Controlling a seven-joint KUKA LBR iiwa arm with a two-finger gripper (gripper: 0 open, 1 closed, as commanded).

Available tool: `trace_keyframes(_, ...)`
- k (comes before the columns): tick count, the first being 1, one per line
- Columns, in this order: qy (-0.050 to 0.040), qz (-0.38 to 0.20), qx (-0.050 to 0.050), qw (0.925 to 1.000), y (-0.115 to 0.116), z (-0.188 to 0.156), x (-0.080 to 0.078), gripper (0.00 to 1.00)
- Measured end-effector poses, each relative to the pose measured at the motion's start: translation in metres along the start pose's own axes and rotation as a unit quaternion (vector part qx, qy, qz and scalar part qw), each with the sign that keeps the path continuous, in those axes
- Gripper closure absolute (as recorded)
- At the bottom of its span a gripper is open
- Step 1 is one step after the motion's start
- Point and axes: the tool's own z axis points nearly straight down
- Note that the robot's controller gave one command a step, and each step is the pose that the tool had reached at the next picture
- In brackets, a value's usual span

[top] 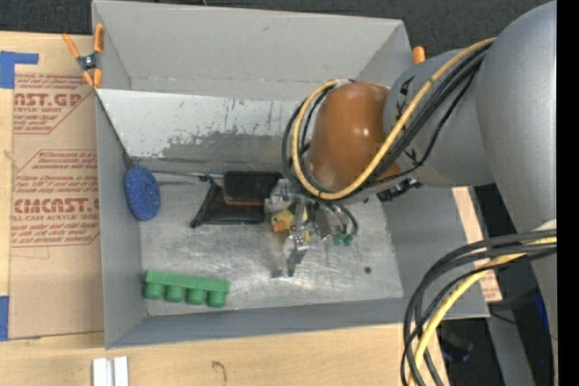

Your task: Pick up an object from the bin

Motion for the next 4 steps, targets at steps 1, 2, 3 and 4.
trace_keyframes(1,0.0009,-0.006,-0.001,1.0,-0.013,0.012,-0.003,0.0)
trace_keyframes(2,0.0041,-0.001,-0.005,1.0,-0.014,0.012,-0.007,0.0)
trace_keyframes(3,0.0028,-0.004,-0.003,1.0,-0.013,0.011,-0.007,0.0)
trace_keyframes(4,0.0107,0.034,-0.005,0.9994,-0.027,0.004,-0.008,0.0)
